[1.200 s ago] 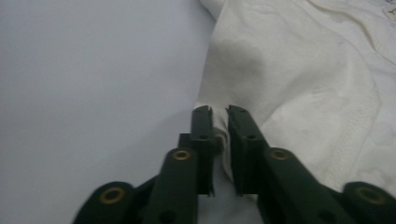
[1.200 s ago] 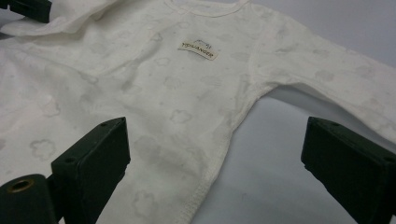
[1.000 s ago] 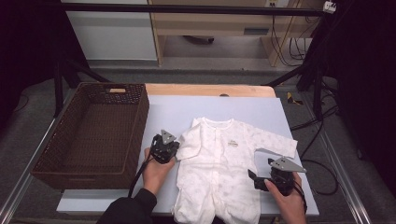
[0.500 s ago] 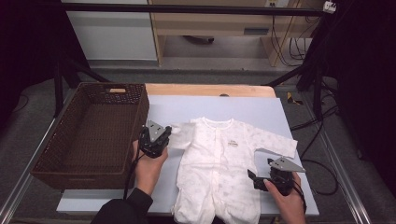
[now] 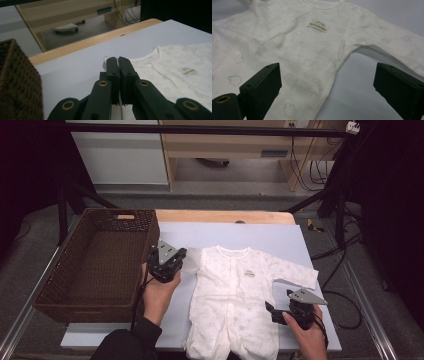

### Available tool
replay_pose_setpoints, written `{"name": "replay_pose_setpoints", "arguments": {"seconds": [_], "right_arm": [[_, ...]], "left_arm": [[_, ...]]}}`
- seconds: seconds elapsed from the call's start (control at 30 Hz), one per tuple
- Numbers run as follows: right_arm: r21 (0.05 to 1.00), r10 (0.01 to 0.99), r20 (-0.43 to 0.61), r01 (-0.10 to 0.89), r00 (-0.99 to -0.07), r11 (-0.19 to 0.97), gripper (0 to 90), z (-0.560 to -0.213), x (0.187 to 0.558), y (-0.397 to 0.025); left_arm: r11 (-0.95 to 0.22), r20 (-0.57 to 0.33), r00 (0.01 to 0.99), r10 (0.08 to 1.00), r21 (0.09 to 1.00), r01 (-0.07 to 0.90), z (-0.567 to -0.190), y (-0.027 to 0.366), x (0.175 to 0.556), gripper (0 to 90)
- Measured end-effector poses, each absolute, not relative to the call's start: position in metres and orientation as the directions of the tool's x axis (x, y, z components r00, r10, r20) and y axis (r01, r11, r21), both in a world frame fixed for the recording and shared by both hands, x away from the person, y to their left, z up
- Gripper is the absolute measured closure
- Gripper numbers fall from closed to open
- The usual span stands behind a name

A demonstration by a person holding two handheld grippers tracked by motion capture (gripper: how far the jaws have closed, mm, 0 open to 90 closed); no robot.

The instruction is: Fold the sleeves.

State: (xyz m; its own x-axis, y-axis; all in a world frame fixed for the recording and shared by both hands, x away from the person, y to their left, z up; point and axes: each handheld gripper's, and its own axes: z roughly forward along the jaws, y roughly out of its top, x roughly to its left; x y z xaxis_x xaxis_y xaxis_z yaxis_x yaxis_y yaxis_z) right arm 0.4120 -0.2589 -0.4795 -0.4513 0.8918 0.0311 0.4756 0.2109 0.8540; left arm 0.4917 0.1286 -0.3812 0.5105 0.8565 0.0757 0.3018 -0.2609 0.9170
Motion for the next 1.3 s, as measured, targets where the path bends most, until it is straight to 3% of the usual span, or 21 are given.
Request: {"name": "replay_pose_setpoints", "arguments": {"seconds": [0.4,0.7,1.3], "right_arm": [[0.858,0.892,0.036,0.472,-0.45,0.204,8.2,-0.479,0.412,-0.26],[0.855,0.892,0.041,0.477,-0.45,0.202,8.1,-0.479,0.412,-0.261],[0.855,0.896,0.025,0.474,-0.444,0.211,8.2,-0.478,0.412,-0.261]], "left_arm": [[-0.291,0.027,0.644,0.765,0.906,0.308,-0.38,0.047,0.5,86.5],[-0.255,-0.01,0.641,0.767,0.913,0.32,-0.384,0.03,0.494,52.5],[-0.276,0.032,0.607,0.794,0.909,0.313,-0.419,0.063,0.48,24.9]]}}
